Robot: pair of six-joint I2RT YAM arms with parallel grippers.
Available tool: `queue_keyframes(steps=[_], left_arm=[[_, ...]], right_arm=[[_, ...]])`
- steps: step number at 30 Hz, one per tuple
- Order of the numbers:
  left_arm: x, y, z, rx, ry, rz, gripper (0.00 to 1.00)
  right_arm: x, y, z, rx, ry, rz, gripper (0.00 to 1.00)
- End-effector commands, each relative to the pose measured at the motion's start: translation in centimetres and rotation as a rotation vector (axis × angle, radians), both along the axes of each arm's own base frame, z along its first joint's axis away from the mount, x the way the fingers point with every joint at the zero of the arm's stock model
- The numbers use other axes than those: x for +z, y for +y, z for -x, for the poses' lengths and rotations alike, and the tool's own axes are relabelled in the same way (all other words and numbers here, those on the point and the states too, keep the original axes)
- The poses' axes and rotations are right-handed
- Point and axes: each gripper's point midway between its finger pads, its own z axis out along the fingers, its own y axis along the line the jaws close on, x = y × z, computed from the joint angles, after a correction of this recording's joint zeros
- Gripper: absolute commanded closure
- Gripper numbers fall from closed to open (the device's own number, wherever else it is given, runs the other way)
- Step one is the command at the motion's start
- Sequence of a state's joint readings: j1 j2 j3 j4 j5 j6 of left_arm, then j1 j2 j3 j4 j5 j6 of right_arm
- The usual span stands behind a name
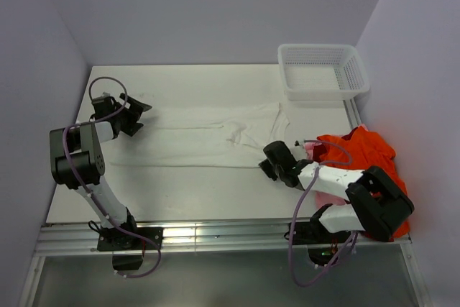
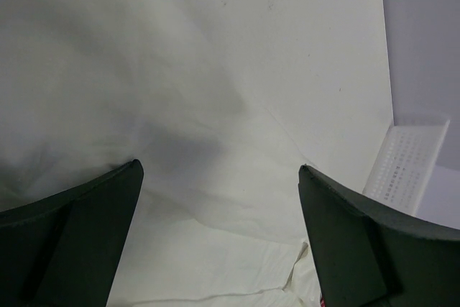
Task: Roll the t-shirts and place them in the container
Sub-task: Fold the tshirt
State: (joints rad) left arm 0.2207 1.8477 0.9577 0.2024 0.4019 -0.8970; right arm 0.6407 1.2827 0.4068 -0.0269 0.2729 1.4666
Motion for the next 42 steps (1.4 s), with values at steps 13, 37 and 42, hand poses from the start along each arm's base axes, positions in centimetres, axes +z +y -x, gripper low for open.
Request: queue_keyframes(steps=[13,37,42], left_arm=[[-4.2,1.5,6.8,0.177,0.153,-0.035,0.02],[-4.2,-7.8,18.0,0.063,0.191,-0.028,0.01],[-6.0,-8.9,19.5,0.006,0.268,-0.043,0.01]], right_arm=[[0.7,-1.6,-7.4,-0.039,-0.027,0.13,1.0],[0.8,7.3,-26.2,0.216,-0.057,0.145,1.0],[0.8,7.9,-27.5,0.254,-0.066,0.147,0.99]])
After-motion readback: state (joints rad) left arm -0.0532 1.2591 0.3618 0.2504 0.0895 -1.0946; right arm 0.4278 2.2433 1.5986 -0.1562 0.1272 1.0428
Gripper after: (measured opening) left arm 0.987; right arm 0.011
